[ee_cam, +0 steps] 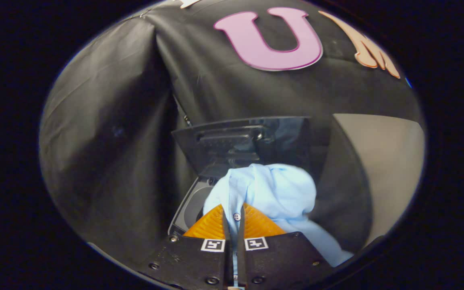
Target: Put the clothes into the washing machine and then close the washing machine lid.
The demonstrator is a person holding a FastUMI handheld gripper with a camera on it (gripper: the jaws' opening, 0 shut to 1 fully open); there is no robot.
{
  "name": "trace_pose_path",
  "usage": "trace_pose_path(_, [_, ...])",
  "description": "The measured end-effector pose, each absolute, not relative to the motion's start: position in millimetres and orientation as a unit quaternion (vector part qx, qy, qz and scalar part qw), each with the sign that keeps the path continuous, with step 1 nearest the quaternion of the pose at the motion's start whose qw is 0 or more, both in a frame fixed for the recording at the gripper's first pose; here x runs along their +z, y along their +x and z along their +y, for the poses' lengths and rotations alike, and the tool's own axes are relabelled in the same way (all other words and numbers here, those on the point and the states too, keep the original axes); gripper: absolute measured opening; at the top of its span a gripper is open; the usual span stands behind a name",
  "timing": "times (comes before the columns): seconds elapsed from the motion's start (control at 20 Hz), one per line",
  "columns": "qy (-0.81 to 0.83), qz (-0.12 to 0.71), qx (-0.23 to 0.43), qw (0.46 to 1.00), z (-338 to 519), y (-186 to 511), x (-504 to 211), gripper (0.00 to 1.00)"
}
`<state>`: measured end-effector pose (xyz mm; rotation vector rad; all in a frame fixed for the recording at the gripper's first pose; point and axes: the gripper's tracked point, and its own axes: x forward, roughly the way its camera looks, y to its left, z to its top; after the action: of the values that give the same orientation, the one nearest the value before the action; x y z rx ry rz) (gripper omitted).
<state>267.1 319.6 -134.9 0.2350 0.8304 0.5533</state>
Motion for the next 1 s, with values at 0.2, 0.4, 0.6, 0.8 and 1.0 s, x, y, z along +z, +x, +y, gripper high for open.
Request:
trace_pose_path(0.2, [0.074, 0.419, 0.286, 0.859, 365, 259, -170, 0.04])
trace_pose_path(0.4, [0.062, 0.459, 0.272, 0.843, 385, 257, -212, 0.13])
trace_pose_path(0.6, [0.050, 0.452, 0.265, 0.850, 389, 271, -225, 0.32])
trace_pose_path(0.8, [0.066, 0.431, 0.261, 0.861, 386, 285, -208, 0.30])
trace_pose_path(1.0, [0.075, 0.381, 0.255, 0.886, 381, 311, -170, 0.30])
